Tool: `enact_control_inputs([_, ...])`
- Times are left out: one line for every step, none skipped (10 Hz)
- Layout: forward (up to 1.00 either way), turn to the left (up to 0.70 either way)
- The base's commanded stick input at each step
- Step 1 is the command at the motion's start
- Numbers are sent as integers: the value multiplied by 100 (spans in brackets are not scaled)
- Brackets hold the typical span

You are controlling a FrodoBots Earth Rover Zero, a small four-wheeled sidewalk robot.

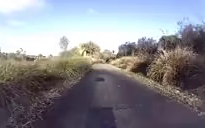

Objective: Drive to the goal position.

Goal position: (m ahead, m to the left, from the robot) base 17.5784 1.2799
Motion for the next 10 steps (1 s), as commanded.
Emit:
enact_control_inputs([85, 0])
enact_control_inputs([85, 0])
enact_control_inputs([85, 0])
enact_control_inputs([85, 0])
enact_control_inputs([85, 0])
enact_control_inputs([85, 0])
enact_control_inputs([85, 0])
enact_control_inputs([85, 0])
enact_control_inputs([85, 0])
enact_control_inputs([85, 0])
